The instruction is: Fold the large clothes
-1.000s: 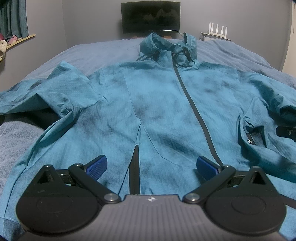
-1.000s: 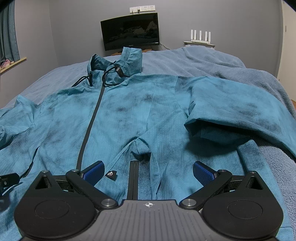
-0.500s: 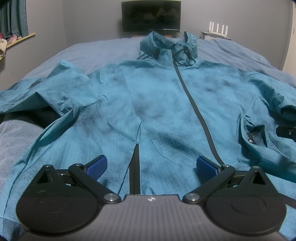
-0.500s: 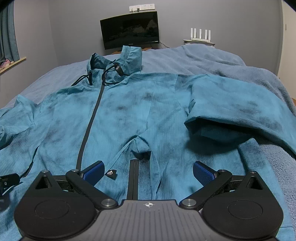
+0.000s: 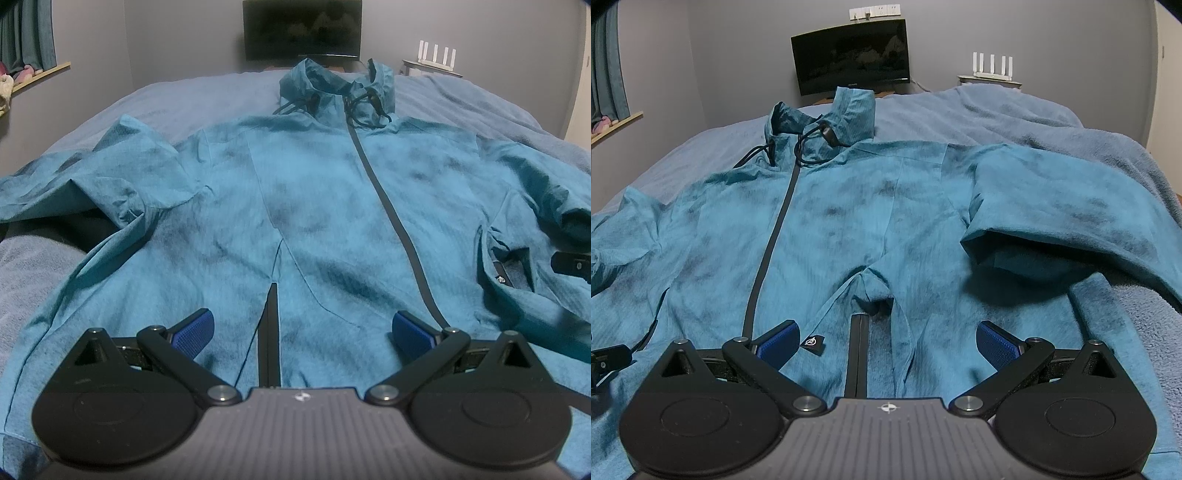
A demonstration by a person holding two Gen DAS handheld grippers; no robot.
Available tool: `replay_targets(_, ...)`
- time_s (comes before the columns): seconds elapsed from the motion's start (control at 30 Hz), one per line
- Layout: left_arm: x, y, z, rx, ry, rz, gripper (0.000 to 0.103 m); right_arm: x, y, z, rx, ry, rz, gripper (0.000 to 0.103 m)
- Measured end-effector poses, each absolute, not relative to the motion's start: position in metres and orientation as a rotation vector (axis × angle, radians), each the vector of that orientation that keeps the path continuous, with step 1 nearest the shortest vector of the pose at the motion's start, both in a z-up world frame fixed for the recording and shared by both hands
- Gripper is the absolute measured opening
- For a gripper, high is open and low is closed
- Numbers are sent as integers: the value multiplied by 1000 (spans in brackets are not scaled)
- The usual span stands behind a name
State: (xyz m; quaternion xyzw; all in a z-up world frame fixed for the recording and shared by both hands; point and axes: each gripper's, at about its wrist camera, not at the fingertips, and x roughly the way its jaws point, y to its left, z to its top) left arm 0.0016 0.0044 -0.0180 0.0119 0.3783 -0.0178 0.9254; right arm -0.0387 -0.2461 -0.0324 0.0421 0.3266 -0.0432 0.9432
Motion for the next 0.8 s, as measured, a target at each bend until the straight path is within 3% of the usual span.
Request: replay_targets(0.8,4,5,-14,22,783,-37,103,-38,-246,-30,89,669,-86,103)
